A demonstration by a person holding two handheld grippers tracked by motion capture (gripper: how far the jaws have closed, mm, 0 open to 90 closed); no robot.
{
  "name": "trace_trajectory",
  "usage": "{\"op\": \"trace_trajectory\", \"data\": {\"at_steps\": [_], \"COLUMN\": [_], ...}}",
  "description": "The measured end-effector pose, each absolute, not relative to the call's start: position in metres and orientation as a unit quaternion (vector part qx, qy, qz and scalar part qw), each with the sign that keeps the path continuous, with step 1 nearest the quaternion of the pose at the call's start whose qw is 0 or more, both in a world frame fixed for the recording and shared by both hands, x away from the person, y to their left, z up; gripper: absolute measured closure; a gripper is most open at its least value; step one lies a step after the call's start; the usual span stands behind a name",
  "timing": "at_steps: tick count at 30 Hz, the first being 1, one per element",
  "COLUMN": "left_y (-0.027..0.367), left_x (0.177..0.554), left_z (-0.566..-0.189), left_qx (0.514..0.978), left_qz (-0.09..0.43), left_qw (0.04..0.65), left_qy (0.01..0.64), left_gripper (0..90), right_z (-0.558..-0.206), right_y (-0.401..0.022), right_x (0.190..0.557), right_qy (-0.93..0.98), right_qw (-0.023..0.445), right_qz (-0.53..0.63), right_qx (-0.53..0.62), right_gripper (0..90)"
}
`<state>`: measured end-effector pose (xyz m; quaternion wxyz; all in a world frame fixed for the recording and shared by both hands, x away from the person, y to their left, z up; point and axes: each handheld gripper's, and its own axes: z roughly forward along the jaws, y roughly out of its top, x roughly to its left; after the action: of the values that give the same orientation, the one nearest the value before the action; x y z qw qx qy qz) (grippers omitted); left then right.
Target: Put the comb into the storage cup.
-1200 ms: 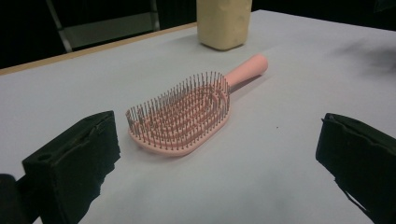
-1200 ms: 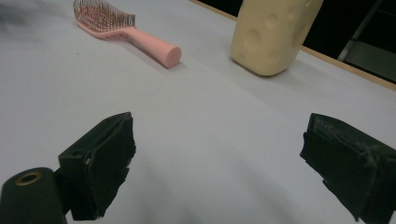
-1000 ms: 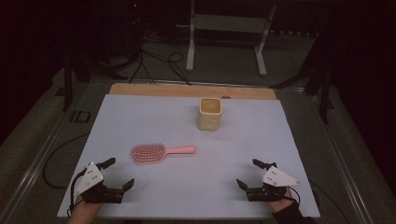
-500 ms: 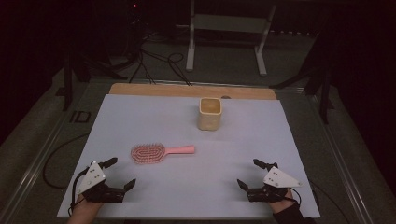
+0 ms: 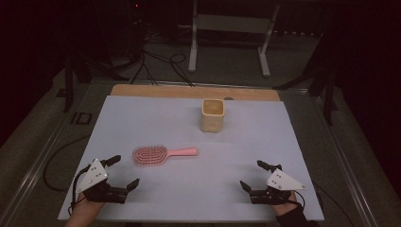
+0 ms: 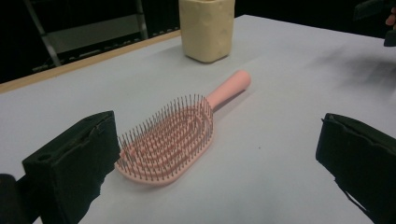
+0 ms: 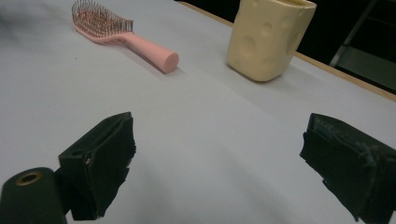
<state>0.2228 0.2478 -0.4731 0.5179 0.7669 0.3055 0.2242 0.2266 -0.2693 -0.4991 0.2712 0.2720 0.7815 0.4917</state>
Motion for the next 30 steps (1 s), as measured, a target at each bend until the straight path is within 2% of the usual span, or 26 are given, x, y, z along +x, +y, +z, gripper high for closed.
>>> {"op": "trace_trajectory", "data": {"at_steps": [30], "left_y": [0.195], "left_x": [0.27], "left_z": [-0.415], "left_qx": [0.805], "left_qz": [0.187], "left_qw": [0.498], "left_qy": [0.262], "left_gripper": [0.0], "right_z": [-0.498], "right_y": [-0.267], "right_x": [0.226], "right_qy": [0.779], "right_qw": [0.267], "right_qz": [0.499], "right_qx": [0.27], "right_gripper": [9.2]}}
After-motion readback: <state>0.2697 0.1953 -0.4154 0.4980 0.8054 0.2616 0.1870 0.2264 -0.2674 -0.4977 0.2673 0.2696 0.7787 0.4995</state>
